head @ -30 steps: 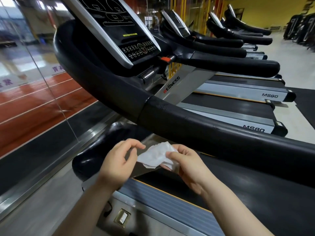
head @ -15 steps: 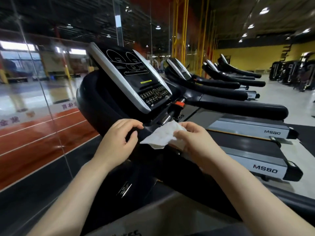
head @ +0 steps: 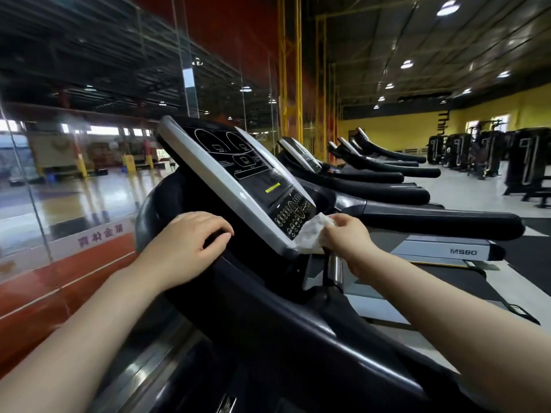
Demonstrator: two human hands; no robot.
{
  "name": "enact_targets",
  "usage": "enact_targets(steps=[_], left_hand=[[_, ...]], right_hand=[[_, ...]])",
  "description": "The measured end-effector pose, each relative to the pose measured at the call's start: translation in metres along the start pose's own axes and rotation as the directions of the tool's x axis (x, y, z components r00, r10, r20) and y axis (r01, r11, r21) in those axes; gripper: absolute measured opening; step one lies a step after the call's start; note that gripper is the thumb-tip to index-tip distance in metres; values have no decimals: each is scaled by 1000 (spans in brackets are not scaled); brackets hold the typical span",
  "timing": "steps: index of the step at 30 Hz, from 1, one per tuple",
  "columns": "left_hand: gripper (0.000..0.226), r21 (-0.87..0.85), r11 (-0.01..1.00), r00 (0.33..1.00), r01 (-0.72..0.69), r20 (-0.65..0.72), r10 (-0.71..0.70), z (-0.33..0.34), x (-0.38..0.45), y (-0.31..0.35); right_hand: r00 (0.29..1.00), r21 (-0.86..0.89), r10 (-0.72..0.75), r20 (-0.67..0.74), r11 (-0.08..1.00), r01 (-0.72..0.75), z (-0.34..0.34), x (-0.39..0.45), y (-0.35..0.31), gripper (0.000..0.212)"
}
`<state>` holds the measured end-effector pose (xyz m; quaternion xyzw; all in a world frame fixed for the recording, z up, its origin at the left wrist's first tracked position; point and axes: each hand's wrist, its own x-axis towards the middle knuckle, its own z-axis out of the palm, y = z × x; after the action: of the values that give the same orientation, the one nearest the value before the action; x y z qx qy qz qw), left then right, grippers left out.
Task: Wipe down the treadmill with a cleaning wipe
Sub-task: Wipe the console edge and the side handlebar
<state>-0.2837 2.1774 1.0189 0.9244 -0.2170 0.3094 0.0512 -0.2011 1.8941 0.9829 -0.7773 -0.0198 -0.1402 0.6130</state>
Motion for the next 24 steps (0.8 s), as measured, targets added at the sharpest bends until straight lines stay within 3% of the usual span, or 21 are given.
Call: enact_targets(steps=[5,8,10,13,14,16,18,22,24], left_hand=[[51,3,1000,999,-16,-37,16,-17,36,-37],[33,-74,994,994,82,-65,-87,-21,50,-68],[13,-137,981,989,134,-47,-142,-21,62,-82],[13,-123,977,984,176,21,-175,-19,81,-89],[15,-83,980,983,181,27,-179,-16,85,-93],[62,43,984,982,172,67,-174,-14,87,-96],[97,117,978,972,174,138,-189,-15,87,-93],[108,235,956,937,174,260,-235,-15,87,-85],[107,245,954,940,174,247,-235,-14,88,-87]], right_hand=[[993,-268,-114,-22,958,104,42,29,0,33],[982,-358,-190,-11,918,173,53,45,6,34],[970,-398,-220,-101,903,163,44,61,6,32],[957,-405,-224,-186,904,133,33,95,10,31],[970,-397,-205,-130,907,138,37,104,12,29],[983,-410,-141,121,894,179,57,105,20,24],[935,-383,-159,318,880,280,66,82,32,31],[726,79,-394,564,900,428,41,41,60,46],[655,46,-398,642,873,486,35,66,68,52]])
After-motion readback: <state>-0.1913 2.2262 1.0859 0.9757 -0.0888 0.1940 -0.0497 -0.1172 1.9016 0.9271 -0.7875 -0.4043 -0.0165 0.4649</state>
